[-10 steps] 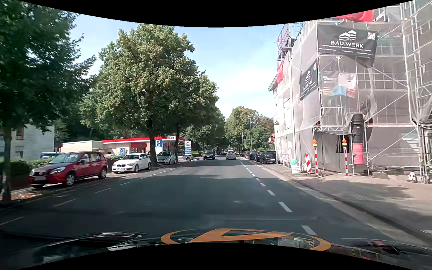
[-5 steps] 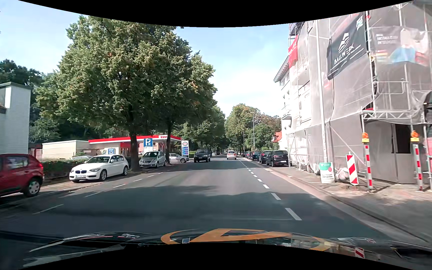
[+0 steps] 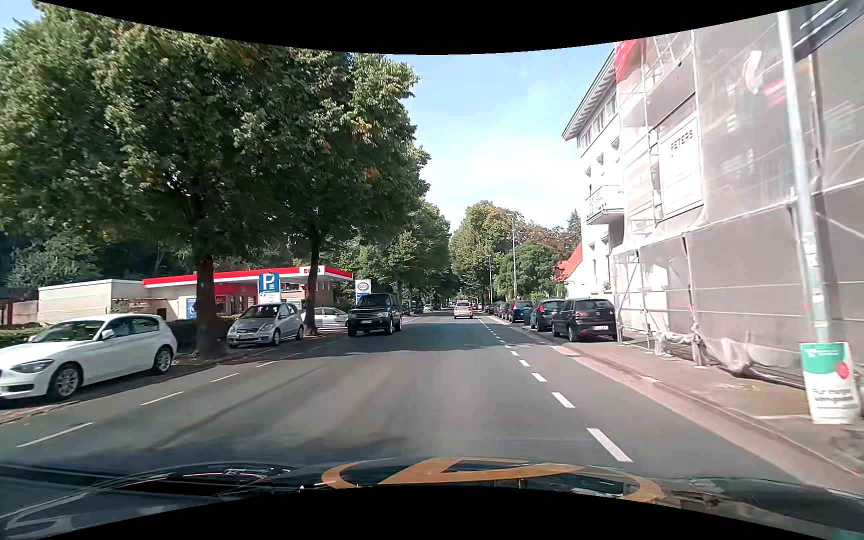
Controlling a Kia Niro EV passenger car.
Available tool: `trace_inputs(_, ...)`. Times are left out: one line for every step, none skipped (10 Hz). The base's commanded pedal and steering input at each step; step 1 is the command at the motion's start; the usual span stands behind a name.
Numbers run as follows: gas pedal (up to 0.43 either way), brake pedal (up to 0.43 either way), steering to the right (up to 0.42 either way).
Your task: Follow the waypoints while adhering to traffic rules and regulations
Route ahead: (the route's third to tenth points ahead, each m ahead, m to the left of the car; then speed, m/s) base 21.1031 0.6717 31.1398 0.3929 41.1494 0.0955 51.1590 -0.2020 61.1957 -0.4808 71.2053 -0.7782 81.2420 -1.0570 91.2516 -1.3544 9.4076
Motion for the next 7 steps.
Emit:
trace_inputs(0.059, 0.000, -0.002)
trace_inputs(0.059, 0.000, -0.003)
trace_inputs(0.059, 0.000, -0.002)
trace_inputs(0.059, 0.000, -0.001)
trace_inputs(0.067, 0.000, -0.001)
trace_inputs(0.079, 0.000, -0.001)
trace_inputs(0.079, 0.000, 0.000)
